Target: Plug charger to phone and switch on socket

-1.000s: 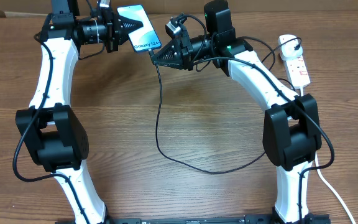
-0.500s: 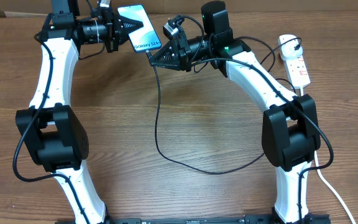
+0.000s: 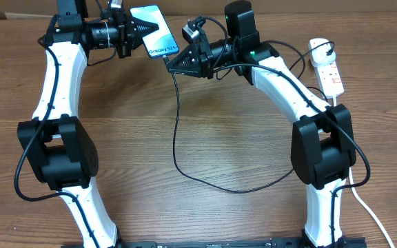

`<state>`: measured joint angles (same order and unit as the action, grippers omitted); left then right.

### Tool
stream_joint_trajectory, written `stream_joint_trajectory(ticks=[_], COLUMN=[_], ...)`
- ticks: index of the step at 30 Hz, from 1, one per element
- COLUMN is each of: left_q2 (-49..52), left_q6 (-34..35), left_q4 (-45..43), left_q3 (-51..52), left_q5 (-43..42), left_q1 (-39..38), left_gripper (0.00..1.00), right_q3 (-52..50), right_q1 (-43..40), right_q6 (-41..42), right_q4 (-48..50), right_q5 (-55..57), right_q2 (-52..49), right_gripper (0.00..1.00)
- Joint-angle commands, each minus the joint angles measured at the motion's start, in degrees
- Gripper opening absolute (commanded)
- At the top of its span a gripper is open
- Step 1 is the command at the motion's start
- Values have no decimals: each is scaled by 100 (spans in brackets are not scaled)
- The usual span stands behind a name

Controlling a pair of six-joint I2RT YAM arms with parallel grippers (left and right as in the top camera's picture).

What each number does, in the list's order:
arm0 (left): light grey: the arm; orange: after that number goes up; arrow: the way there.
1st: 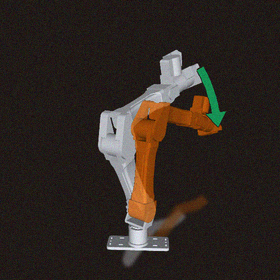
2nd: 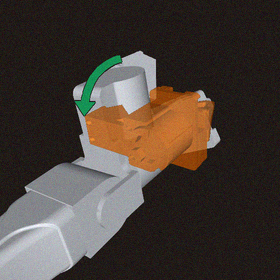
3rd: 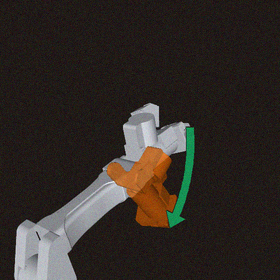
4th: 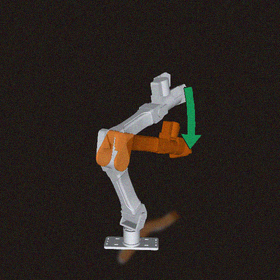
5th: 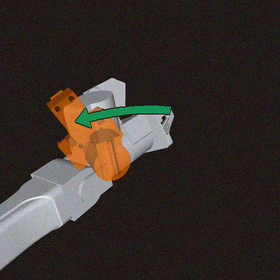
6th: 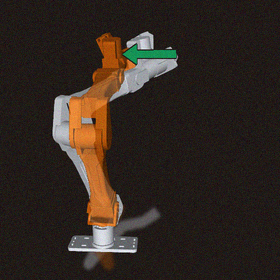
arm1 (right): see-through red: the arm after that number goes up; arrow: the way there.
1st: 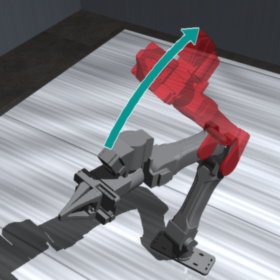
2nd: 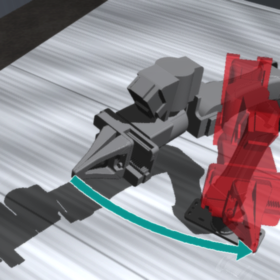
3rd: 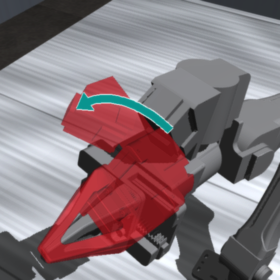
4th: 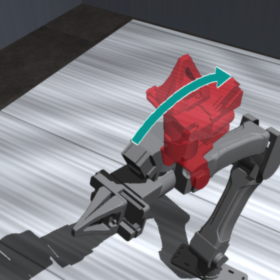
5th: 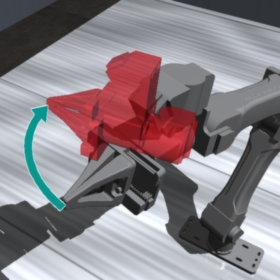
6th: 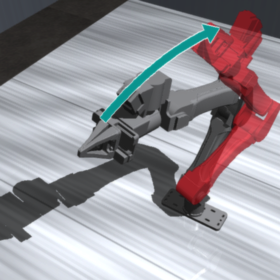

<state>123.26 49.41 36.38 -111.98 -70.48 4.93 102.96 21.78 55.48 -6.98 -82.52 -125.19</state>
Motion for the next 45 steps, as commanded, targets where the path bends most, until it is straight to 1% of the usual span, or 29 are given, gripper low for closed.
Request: stream_joint_trajectory(ticks=[1,19,26,33,45], left_q2=[2,2,2,2,2], left_q6=[-4,-7,-7,-13,-9], left_q4=[-24,-24,-24,-26,-24], left_q3=[-57,-57,-57,-57,-57], left_q5=[-372,-743,-758,-855,-911], left_q1=[9,22,31,28,28], left_gripper=[4,4,4,4,4], right_q3=[94,94,94,94,94], right_q1=[-66,-66,-66,-63,61], right_q6=[2,7,17,487,498], right_q4=[50,52,55,549,520], right_q5=[44,151,201,216,452], right_q2=[175,175,175,175,175], right_gripper=[4,4,4,4,4])
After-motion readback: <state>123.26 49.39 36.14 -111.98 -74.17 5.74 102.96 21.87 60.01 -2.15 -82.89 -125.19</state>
